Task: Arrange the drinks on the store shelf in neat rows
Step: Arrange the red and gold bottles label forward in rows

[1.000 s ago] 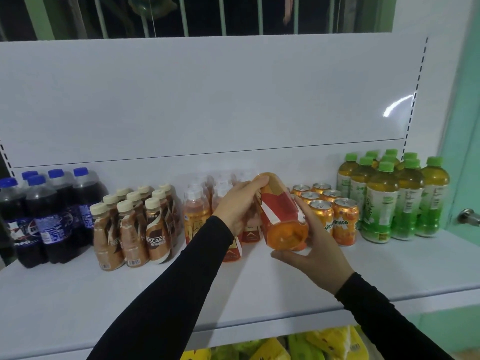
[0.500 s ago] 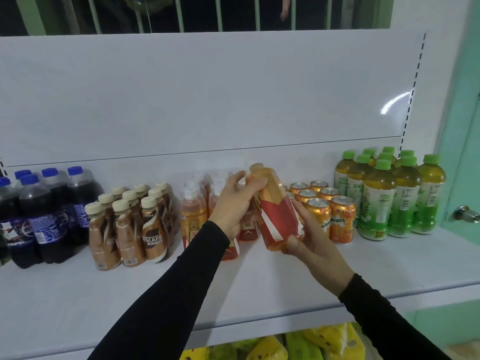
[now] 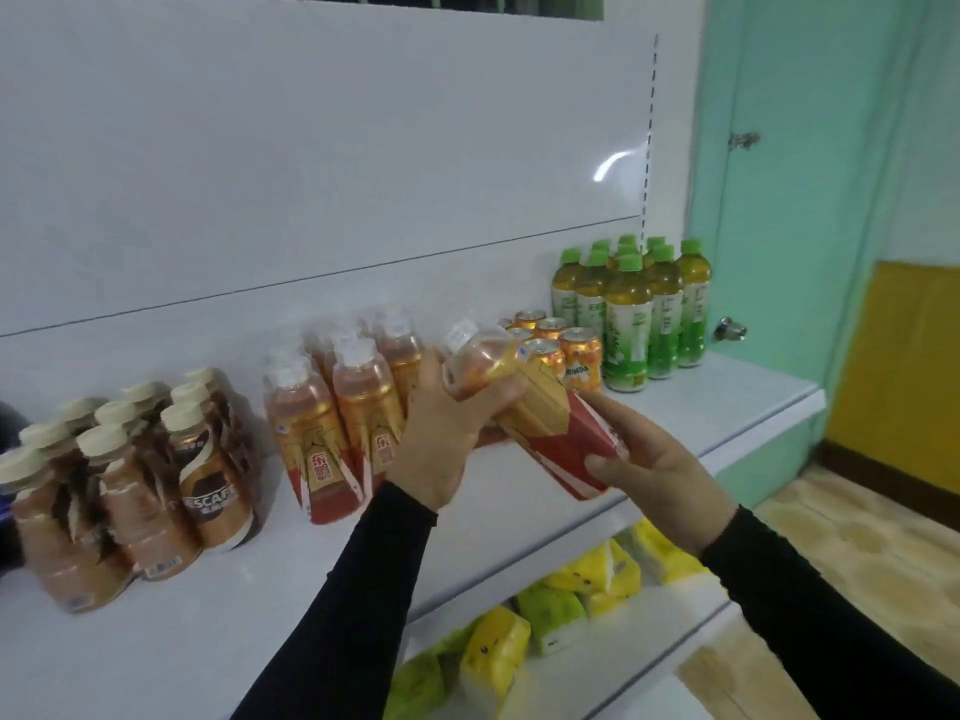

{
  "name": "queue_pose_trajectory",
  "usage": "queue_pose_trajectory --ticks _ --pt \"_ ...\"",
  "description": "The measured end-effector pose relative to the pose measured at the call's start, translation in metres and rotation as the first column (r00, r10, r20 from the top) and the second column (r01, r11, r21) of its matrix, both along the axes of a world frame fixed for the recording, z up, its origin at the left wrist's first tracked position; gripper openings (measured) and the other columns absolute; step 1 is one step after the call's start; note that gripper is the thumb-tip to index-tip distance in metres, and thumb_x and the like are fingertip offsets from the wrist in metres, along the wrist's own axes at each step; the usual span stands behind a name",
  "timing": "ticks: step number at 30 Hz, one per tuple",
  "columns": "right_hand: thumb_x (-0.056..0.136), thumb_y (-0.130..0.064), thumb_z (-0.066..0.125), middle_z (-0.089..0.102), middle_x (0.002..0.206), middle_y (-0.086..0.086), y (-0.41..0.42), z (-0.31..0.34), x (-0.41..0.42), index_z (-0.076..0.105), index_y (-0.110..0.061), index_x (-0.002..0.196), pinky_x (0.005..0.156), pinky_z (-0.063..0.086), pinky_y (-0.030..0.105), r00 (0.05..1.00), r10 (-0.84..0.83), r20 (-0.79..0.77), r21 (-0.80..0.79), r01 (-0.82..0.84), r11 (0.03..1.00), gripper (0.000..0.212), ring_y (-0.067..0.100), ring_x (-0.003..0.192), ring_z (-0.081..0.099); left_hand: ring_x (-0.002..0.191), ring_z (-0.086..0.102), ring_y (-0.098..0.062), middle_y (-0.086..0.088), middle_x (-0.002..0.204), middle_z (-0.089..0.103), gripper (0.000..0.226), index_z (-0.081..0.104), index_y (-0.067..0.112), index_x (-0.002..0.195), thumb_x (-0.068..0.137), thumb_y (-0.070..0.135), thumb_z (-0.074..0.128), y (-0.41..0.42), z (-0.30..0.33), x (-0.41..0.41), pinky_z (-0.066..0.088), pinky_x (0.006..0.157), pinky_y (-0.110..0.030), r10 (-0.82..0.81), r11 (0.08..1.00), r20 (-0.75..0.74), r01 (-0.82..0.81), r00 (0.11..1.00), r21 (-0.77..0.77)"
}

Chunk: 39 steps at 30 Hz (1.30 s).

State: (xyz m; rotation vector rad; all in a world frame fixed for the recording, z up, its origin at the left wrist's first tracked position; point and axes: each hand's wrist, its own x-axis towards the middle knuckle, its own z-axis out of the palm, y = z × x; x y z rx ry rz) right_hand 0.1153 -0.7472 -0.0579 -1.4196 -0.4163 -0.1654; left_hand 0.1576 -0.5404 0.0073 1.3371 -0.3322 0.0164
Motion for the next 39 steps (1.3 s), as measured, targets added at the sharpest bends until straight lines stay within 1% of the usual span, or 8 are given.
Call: queue_pose_trajectory --ticks 2,5,8,12,18,28,34,39 --pt "0.079 -0.012 0.079 0.064 0.132 0.001 -0.013 -0.004 -0.019 0.050 -0.010 0.138 0.092 0.052 0.025 0.994 -0.105 0.010 -0.036 0.106 0.994 0.066 0.015 0.115 0.064 0.097 0.072 -0.024 -0.003 0.112 0.072 0.055 0.048 0.022 0.123 0.080 0.001 0.077 -0.015 -0.007 -0.004 0.060 0.070 -0.044 -0.046 0.999 0.011 0.046 0.999 -0.022" --pt "0.081 -0.035 0.078 0.062 0.132 -0.004 -0.038 -0.014 -0.051 0.053 -0.022 0.135 0.100 0.050 0.035 0.954 -0.296 0.056 -0.203 0.301 0.932 0.061 0.014 0.118 0.061 0.097 0.071 -0.022 -0.002 0.110 0.072 0.060 0.046 0.015 0.129 0.080 -0.004 0.076 -0.044 -0.021 -0.013 0.058 0.068 -0.039 -0.115 0.993 0.018 0.115 0.993 -0.030" --pt "0.087 -0.047 0.066 0.056 0.131 -0.017 -0.071 -0.029 -0.087 0.051 -0.040 0.131 0.103 0.046 0.027 0.824 -0.508 0.251 -0.462 0.564 0.685 0.047 0.001 0.122 0.053 0.097 0.072 -0.023 -0.007 0.114 0.070 0.067 0.046 0.015 0.129 0.075 -0.002 0.081 -0.076 -0.038 -0.025 0.060 0.070 -0.043 -0.144 0.989 0.045 0.145 0.988 -0.019" --pt "0.092 -0.056 0.057 0.049 0.139 -0.010 -0.131 -0.050 -0.134 0.043 -0.037 0.142 0.100 0.025 -0.001 0.686 -0.624 0.373 -0.663 0.668 0.338 0.056 -0.011 0.125 0.040 0.102 0.071 -0.029 -0.013 0.120 0.067 0.085 0.043 0.017 0.133 0.060 0.009 0.086 -0.131 -0.066 -0.037 0.061 0.076 -0.047 -0.187 0.982 0.022 0.188 0.982 -0.019" --pt "0.090 -0.059 0.053 0.041 0.150 0.003 -0.239 -0.089 -0.202 0.037 -0.027 0.150 0.098 0.035 0.020 0.523 -0.752 0.401 -0.812 0.583 -0.028 0.069 0.018 0.124 0.052 0.095 0.069 -0.022 -0.005 0.111 0.067 0.080 0.046 0.030 0.119 0.053 0.012 0.087 -0.238 -0.114 -0.052 0.059 0.071 -0.041 -0.272 0.960 -0.033 0.274 0.962 0.063" --pt "0.093 -0.059 0.044 0.051 0.139 0.015 -0.407 -0.144 -0.281 0.050 -0.012 0.142 0.099 0.049 0.044 0.334 -0.880 0.338 -0.856 0.498 -0.140 0.068 0.034 0.123 0.053 0.094 0.069 -0.021 0.000 0.108 0.067 0.072 0.045 0.030 0.120 0.064 0.014 0.087 -0.446 -0.171 -0.072 0.057 0.068 -0.041 -0.438 0.869 -0.123 0.454 0.891 0.198" --pt "0.091 -0.059 0.048 0.059 0.131 0.015 -0.487 -0.183 -0.290 0.055 -0.010 0.137 0.090 0.051 0.035 0.195 -0.940 0.279 -0.898 0.400 -0.184 0.068 0.031 0.115 0.060 0.094 0.067 0.000 0.008 0.110 0.066 0.064 0.043 0.029 0.119 0.076 0.004 0.083 -0.571 -0.210 -0.063 0.055 0.075 -0.020 -0.565 0.748 -0.100 0.559 0.819 0.357" --pt "0.088 -0.056 0.045 0.064 0.125 0.015 -0.562 -0.222 -0.270 0.059 -0.011 0.134 0.084 0.054 0.034 0.137 -0.971 0.198 -0.946 0.285 -0.153 0.066 0.031 0.108 0.065 0.100 0.068 -0.012 0.001 0.113 0.067 0.066 0.049 0.037 0.111 0.071 0.001 0.087 -0.687 -0.268 -0.027 0.056 0.078 -0.026 -0.692 0.593 -0.137 0.667 0.708 0.451"
